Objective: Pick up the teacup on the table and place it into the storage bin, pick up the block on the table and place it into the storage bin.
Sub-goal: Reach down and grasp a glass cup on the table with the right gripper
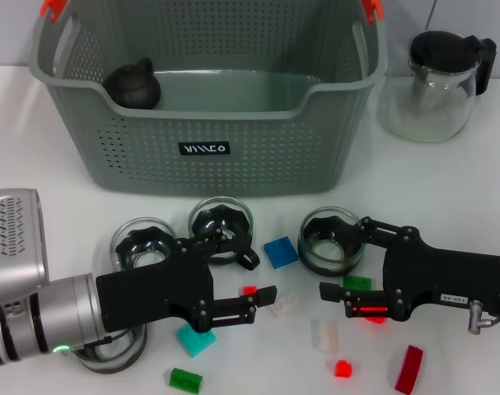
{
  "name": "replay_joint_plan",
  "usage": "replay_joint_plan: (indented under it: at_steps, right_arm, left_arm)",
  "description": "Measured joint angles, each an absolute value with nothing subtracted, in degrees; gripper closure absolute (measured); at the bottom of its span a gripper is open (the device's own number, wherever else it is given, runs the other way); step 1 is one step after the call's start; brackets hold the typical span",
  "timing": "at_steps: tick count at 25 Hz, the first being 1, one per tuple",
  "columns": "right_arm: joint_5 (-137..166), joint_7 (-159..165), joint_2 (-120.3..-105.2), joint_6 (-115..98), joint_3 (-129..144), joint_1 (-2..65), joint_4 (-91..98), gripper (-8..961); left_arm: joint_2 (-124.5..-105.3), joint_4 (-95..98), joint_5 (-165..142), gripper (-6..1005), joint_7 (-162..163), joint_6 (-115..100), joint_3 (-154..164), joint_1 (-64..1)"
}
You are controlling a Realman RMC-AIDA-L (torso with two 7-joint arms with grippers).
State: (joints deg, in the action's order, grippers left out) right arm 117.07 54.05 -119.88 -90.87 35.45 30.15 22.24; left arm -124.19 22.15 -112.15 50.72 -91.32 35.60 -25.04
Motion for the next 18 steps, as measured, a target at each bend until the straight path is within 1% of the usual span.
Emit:
replay_joint_plan:
  at_steps: [14,18]
  right_arm:
    - [117.07,55.4,-119.88,-90.71,35.42,30.26,22.37,53]
    - [117.13,57.75,-119.59,-90.75,35.53,30.61,22.78,57]
  left_arm:
    - [-124.19,22.15,-112.14,179,50.71,-91.62,35.6,-25.05]
    - [-124.19,22.15,-112.15,180,50.69,-91.75,35.6,-25.05]
